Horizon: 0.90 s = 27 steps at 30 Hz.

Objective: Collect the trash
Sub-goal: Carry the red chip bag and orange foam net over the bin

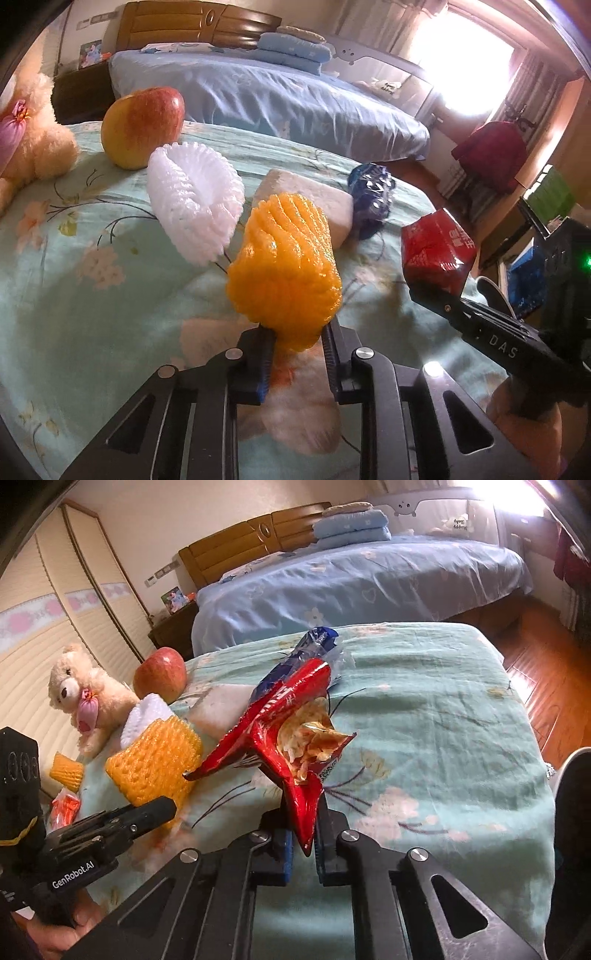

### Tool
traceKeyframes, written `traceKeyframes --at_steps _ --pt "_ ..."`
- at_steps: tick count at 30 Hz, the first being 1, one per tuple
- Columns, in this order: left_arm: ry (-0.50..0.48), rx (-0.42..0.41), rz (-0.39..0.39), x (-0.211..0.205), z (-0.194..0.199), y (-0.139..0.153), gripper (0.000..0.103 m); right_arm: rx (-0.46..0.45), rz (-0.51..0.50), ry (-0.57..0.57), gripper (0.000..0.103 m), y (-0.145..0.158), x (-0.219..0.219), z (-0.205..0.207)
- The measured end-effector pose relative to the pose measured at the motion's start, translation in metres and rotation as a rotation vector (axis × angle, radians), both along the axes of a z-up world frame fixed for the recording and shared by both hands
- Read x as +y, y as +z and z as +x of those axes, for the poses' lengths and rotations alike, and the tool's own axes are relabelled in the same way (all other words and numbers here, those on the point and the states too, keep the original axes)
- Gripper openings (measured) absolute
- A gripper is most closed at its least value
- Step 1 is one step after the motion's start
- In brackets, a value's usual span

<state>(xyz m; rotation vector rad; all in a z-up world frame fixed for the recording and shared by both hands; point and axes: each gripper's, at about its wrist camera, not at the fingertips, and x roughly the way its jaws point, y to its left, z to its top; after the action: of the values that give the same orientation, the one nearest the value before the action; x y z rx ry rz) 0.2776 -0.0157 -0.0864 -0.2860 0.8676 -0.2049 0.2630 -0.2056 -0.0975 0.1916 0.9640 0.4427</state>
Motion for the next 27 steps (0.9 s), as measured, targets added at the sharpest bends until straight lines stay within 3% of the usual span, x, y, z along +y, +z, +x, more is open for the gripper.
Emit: traceKeyframes --at_steps 27 --pt "-0.202 -0.036 0.030 -0.087 -0.040 0.012 0.022 -0.024 0.000 -0.145 0.008 0.019 -0.090 -0.071"
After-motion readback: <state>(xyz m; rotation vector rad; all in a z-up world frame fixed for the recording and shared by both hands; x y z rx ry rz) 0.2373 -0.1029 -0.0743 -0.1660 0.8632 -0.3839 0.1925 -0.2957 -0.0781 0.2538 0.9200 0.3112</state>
